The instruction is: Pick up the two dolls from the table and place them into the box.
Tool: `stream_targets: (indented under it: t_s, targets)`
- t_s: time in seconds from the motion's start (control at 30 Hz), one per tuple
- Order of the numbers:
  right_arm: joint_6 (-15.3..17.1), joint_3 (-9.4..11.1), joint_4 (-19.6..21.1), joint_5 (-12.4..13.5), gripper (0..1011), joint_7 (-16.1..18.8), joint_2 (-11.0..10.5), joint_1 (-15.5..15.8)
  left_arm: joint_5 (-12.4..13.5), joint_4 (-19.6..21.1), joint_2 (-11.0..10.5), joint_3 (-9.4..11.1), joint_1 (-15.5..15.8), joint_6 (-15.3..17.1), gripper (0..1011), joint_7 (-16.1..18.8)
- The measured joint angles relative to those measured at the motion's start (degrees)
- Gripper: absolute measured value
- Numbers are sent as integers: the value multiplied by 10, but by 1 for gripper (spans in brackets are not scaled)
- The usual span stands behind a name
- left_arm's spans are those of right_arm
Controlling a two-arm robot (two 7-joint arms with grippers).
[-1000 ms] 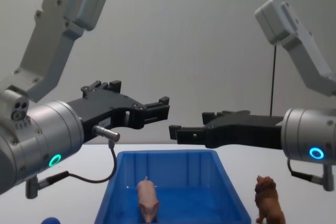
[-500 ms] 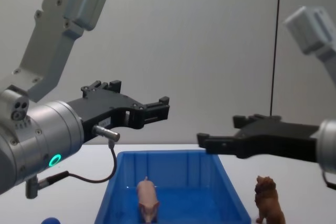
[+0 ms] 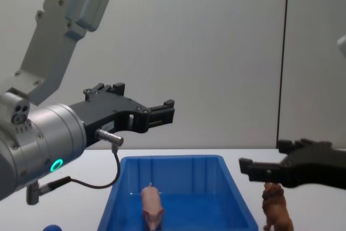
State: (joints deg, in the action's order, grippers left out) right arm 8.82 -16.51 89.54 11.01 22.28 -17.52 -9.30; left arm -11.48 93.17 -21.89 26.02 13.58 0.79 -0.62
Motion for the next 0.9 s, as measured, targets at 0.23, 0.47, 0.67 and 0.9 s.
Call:
stream_targets:
  t_s: [0.23, 0.47, 0.67, 0.9]
  targets:
    - [17, 2, -2, 4, 1001, -10, -9, 12, 0, 0, 0, 0, 0, 0, 1001, 0]
    - [29, 0, -20, -3, 1001, -18, -9, 14, 0, 0, 0, 0, 0, 0, 1001, 0]
    - [33, -2, -33, -11, 1001, -27, -7, 13, 0, 0, 0, 0, 0, 0, 1001, 0]
    - [43, -5, -45, -15, 1001, -32, -4, 10, 0, 0, 0, 0, 0, 0, 1001, 0]
